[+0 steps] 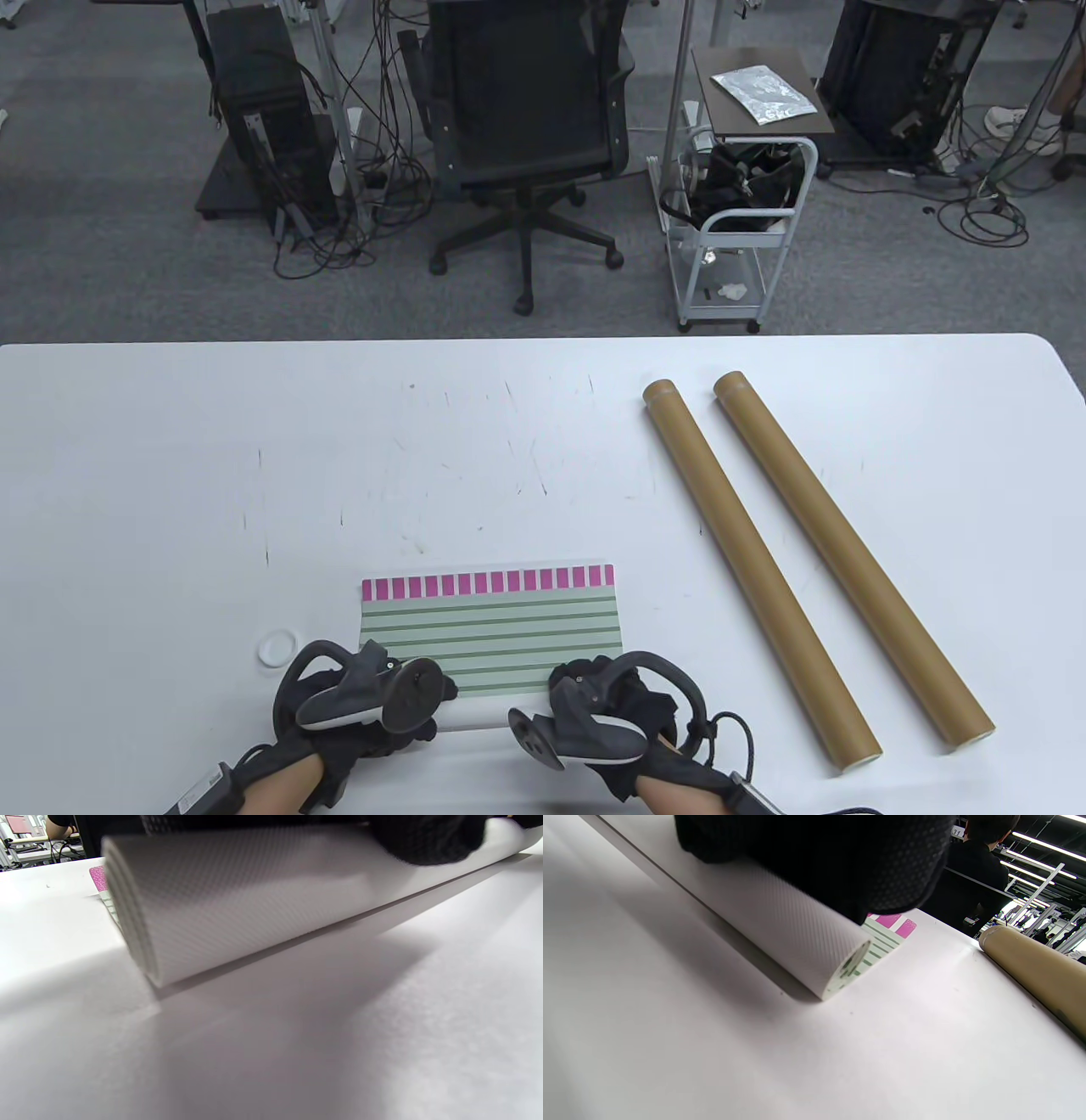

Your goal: Roll up mouse pads and store in mailing tubes

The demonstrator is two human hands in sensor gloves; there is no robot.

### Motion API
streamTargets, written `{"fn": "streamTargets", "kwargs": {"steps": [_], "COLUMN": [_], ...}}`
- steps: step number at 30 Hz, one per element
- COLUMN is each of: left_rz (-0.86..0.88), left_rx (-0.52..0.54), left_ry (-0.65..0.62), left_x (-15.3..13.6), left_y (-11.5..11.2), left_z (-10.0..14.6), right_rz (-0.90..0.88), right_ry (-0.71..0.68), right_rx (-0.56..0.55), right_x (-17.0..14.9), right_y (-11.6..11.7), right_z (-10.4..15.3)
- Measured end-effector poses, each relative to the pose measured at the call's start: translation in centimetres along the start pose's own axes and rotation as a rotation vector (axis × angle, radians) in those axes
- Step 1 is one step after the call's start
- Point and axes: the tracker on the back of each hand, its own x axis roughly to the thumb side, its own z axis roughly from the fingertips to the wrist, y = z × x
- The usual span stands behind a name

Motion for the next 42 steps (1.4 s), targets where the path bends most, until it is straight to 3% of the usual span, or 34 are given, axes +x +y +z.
{"fn": "streamTargets", "kwargs": {"steps": [6,13,23,26,28,33,35,39,42], "left_rz": [-0.097,-0.093,-0.057,-0.136,-0.271,-0.206,-0.167,-0.145,-0.172], "left_rx": [0.145,0.077,-0.014,0.038,0.156,0.119,0.112,0.094,0.093], "left_ry": [0.004,0.045,0.037,0.016,0.008,0.044,0.051,0.062,0.061], "left_x": [0.7,1.3,0.8,1.8,2.8,2.7,2.4,2.0,1.8], "left_y": [0.1,0.1,0.2,-0.2,0.0,0.0,-0.1,-0.1,-0.3], "left_z": [0.8,0.3,0.1,0.9,1.3,0.7,0.5,0.3,0.3], "right_rz": [-0.081,-0.153,-0.239,-0.212,-0.228,-0.186,-0.043,-0.09,-0.132], "right_ry": [0.014,0.068,0.03,0.026,0.036,0.036,0.035,0.052,0.06], "right_rx": [0.017,-0.038,0.057,0.044,0.046,0.037,-0.068,0.074,0.074], "right_x": [-0.7,-2.2,-2.5,-2.3,-2.3,-1.9,-1.4,-1.9,-2.2], "right_y": [0.4,0.3,1.0,0.9,1.0,1.2,0.4,0.8,1.1], "right_z": [-0.3,0.4,-0.1,-0.1,-0.2,0.4,0.8,0.2,0.0]}}
